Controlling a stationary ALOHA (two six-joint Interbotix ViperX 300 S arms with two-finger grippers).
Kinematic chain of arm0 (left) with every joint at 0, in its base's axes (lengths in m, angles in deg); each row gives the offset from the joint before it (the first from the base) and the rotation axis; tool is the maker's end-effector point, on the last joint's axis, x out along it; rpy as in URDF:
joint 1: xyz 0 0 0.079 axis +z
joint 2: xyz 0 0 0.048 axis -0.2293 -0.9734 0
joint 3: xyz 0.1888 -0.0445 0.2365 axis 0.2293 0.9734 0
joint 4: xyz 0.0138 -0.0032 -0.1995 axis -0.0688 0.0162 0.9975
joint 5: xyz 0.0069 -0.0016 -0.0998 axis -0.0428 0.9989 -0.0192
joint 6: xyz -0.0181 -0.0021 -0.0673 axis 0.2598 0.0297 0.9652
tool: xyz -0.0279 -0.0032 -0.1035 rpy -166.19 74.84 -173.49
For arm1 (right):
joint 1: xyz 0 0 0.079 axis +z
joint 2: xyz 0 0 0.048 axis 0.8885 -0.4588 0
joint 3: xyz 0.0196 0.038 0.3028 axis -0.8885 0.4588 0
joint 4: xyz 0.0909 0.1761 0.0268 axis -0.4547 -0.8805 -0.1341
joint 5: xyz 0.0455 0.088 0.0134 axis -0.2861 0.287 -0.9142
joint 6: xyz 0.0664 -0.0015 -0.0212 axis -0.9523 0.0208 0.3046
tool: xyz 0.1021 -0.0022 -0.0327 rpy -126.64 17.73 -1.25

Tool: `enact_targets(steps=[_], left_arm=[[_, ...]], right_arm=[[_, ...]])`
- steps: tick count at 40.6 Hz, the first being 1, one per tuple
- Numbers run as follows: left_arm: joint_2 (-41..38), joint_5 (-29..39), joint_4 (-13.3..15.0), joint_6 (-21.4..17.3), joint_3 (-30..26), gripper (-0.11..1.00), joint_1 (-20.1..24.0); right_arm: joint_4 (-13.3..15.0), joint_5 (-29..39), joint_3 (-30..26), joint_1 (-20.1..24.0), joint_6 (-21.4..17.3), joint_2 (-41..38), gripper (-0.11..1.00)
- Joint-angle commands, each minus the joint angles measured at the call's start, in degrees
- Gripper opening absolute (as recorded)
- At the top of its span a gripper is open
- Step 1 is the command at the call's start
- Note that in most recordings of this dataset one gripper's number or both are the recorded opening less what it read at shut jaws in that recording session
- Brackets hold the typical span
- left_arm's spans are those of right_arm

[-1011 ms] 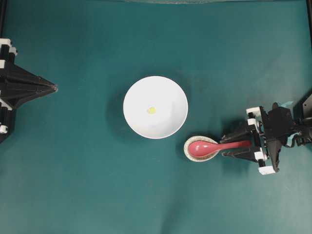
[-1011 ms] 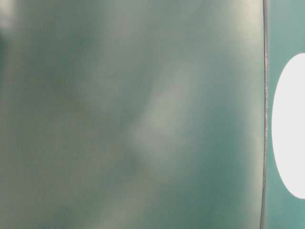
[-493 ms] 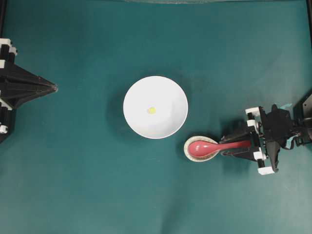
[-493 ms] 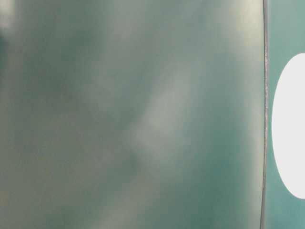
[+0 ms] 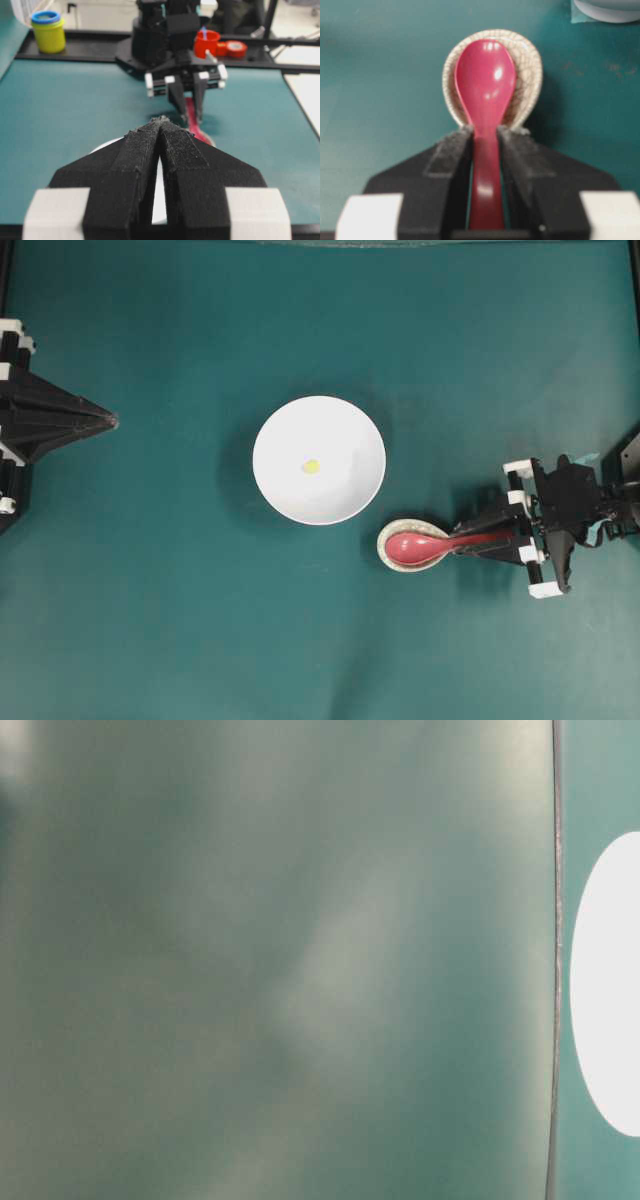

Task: Scoop the yellow hexagonal prism block from the bowl with a spoon using the right arm.

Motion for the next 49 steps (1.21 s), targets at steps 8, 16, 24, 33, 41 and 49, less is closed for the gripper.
enact_targets(steps=[8, 16, 24, 33, 41, 49], left_arm=[[-0.5, -0.3, 0.1, 0.0, -1.5, 0.0, -0.1], [-0.5, -0.3, 0.1, 0.0, -1.5, 0.0, -0.1], [-0.5, -0.3, 0.1, 0.0, -1.5, 0.0, -0.1], [-0.5, -0.3, 0.1, 0.0, -1.5, 0.0, -0.1], [-0.4, -0.3, 0.2, -0.1, -1.5, 0.0, -0.1], [-0.4, -0.4, 0.1, -0.1, -1.5, 0.0, -0.1]], right_arm=[[-1.1, 1.1, 0.0, -0.4, 3.2, 5.9, 0.25], [-1.1, 9.8, -0.8, -2.5, 5.6, 13.7, 0.25], [-0.9, 23.1, -3.2, -6.3, 6.2, 23.6, 0.25], [-0.1, 39.6, -7.4, -9.4, 8.3, 33.1, 0.25], [-0.1, 53.7, -13.2, -13.2, 10.6, 38.5, 0.25], [0.1, 66.2, -19.6, -17.8, 11.3, 38.6, 0.25]])
